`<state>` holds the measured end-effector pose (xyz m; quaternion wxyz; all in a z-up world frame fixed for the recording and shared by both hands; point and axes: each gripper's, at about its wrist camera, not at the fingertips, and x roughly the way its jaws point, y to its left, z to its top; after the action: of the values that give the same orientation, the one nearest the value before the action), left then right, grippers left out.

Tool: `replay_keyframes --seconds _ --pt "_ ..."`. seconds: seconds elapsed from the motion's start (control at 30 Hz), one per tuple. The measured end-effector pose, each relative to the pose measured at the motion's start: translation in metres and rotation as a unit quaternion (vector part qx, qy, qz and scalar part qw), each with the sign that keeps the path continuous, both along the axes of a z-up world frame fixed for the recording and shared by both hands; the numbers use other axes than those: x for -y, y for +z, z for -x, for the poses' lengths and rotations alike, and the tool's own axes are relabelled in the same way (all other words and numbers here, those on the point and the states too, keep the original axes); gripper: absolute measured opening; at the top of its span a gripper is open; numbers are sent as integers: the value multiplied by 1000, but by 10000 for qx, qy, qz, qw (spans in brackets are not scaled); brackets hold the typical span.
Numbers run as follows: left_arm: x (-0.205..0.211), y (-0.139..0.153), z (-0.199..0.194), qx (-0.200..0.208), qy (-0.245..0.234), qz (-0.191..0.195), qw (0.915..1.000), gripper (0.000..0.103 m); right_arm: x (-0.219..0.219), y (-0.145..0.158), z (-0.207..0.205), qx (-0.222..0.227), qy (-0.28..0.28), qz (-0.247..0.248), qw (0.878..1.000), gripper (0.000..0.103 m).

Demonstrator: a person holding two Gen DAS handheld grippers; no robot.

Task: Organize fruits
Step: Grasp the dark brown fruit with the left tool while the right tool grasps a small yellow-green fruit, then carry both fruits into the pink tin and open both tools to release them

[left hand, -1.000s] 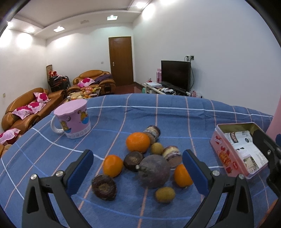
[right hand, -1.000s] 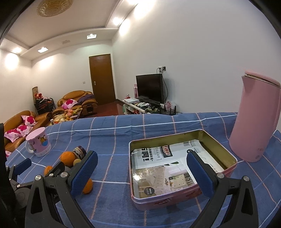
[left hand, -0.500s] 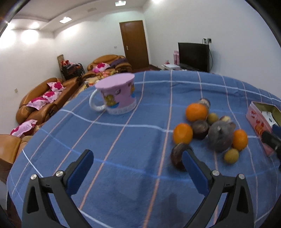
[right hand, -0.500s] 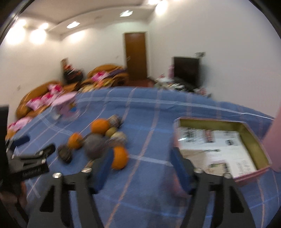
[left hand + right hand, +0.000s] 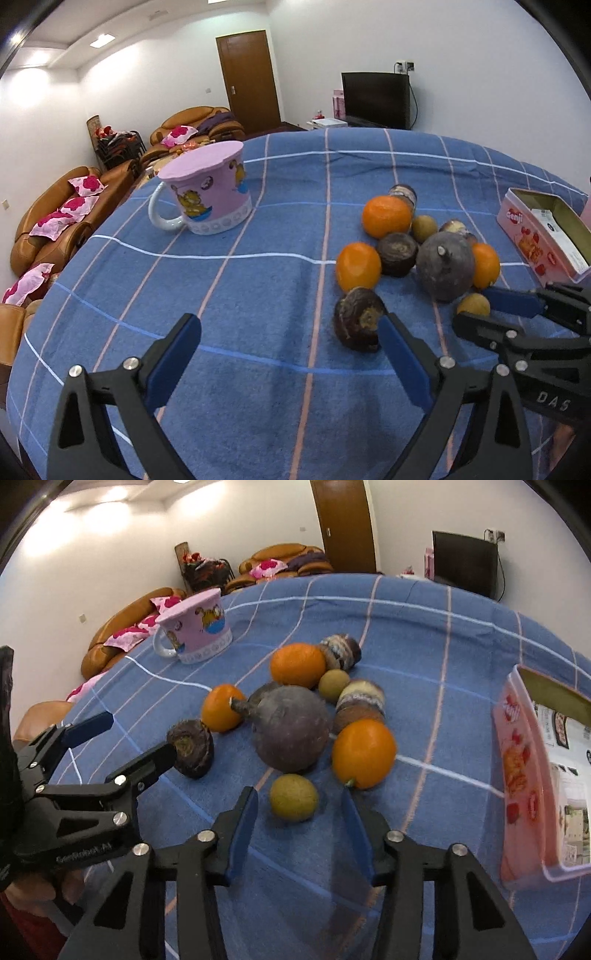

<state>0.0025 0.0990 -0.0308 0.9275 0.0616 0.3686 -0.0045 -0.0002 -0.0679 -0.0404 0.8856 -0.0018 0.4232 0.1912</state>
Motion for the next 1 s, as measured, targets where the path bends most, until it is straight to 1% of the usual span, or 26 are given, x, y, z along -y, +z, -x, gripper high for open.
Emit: replay_keyframes --seconds 0.03,0.1,0.27,0.33,0.4,0.47,0.5,0.53,0.57,0.6,0.67,0.77,0.83,1.0 --pt "2 0 -1 -17 -9 35 10000 98 -1 0 0 -7 -1 37 10000 33" --pt "5 0 -3 -44 -30 76 10000 97 2 -1 1 -17 18 5 10000 28" --pt "21 -2 -9 -141 -124 52 9998 90 20 8 12 14 -36 -222 9997 28" --pt "27 -4 -13 -201 -163 71 9996 90 25 18 16 155 -109 -319 9993 28" --pt "32 -6 -17 -248 -181 79 9995 83 33 30 21 411 -219 -307 9984 28" --pt "36 -12 -24 -433 -166 66 9989 65 38 38 24 608 -329 -227 9973 28" --pt "36 -16 -28 -580 -180 112 9981 59 40 41 24 668 -382 -197 9968 28" --pt "35 -18 -30 -663 -198 166 9975 51 42 42 24 703 -423 -190 9964 28" --pt "33 -17 -29 -660 -267 359 9968 41 44 44 24 724 -459 -202 9961 28" --pt "30 -17 -29 -680 -270 441 9963 39 45 45 24 748 -488 -204 9958 28" --pt "24 -18 -29 -707 -283 683 9948 39 47 47 27 839 -555 -167 9948 28" --pt "18 -15 -26 -654 -302 906 9933 39 51 55 30 1018 -646 -178 9925 28" --pt "15 -7 -19 -423 -273 953 9942 39 55 60 33 1150 -689 -182 9908 28" --pt "18 12 2 263 -331 896 9951 39 78 77 41 1502 -915 -321 9839 28"
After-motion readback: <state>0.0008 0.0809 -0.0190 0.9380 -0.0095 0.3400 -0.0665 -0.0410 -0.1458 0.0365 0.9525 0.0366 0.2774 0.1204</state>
